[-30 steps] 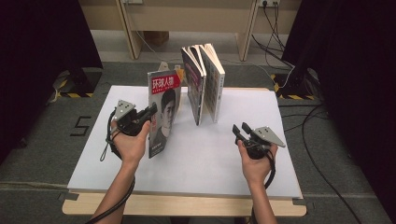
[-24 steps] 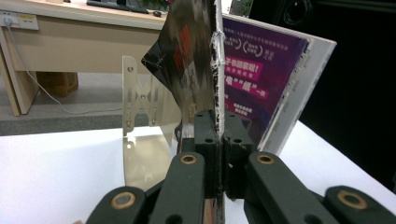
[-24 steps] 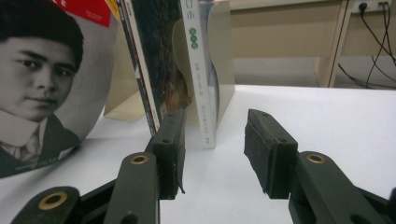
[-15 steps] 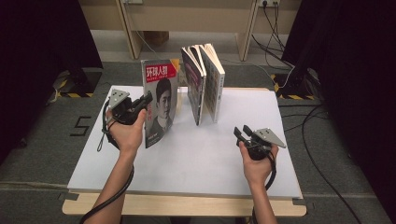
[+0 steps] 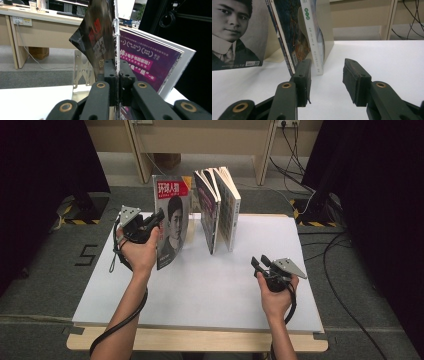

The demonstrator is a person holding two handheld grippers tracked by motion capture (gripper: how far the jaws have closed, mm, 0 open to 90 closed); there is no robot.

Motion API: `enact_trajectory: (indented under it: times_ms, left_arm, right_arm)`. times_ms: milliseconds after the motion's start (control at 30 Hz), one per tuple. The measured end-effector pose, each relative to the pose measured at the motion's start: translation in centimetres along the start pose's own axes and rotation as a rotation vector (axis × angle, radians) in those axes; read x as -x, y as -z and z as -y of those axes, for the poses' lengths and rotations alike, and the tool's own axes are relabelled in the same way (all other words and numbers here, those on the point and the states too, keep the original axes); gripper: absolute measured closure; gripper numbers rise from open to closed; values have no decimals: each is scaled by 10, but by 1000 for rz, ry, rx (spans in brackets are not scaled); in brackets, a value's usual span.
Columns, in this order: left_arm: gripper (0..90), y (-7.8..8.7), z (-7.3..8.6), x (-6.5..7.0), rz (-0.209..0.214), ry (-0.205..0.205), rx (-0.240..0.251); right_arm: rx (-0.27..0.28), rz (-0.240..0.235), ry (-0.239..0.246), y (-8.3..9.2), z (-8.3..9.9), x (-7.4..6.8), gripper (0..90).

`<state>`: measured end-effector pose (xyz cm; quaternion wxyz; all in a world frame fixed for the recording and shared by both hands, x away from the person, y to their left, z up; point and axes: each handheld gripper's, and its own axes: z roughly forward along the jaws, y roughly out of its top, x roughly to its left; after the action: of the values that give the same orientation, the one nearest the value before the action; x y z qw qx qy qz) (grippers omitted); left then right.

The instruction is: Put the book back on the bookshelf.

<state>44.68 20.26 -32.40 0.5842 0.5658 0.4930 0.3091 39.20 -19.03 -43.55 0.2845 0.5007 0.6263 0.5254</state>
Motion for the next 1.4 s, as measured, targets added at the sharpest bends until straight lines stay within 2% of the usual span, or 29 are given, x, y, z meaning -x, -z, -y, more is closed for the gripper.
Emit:
enact_trajectory:
  times_ms: [433, 700, 1400]
  left_arm:
    - [866, -22, -3, -2, -32, 6, 18]
    - [866, -30, -6, 0, -33, 4, 28]
    - [866, -36, -6, -4, -41, 15, 47]
  right_arm:
    - [-10, 5, -3, 0, 3, 1, 586]
    - [-8, 5, -8, 0, 3, 2, 586]
    - [-22, 3, -8, -1, 6, 1, 586]
